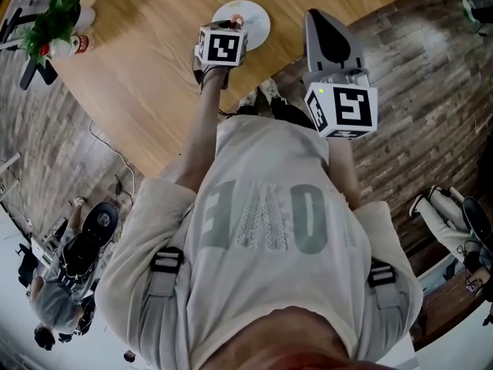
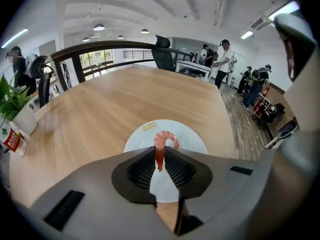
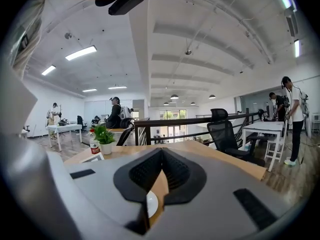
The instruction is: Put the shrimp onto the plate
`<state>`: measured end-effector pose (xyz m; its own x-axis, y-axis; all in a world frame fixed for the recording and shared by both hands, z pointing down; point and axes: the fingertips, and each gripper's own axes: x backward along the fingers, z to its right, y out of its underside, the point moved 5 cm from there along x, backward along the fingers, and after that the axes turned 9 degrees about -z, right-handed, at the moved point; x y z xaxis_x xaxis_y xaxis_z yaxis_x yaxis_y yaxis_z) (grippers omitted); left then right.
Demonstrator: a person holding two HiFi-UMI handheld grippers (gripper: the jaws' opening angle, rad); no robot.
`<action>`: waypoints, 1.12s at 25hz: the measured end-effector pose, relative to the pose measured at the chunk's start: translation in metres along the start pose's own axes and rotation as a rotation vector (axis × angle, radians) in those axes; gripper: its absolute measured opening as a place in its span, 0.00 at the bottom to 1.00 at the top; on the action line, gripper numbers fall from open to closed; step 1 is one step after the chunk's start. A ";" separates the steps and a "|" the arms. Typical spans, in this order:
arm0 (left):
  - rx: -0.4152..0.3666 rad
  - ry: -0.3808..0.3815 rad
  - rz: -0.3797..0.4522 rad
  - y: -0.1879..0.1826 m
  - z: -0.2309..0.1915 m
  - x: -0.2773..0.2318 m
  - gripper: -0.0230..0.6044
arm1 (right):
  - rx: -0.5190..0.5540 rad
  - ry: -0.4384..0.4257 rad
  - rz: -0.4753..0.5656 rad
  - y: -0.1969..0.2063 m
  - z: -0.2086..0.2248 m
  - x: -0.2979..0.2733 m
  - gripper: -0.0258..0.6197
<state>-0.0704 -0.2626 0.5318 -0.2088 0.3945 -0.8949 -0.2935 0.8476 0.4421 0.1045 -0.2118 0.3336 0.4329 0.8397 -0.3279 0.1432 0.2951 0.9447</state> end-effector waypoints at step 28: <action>-0.046 -0.056 -0.108 0.017 0.000 -0.017 0.15 | -0.034 0.043 -0.016 0.013 0.009 0.013 0.07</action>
<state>-0.0717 -0.2552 0.5543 -0.1214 0.3225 -0.9388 -0.3545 0.8693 0.3444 0.1199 -0.2006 0.3420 0.3919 0.8536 -0.3433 0.1188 0.3230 0.9389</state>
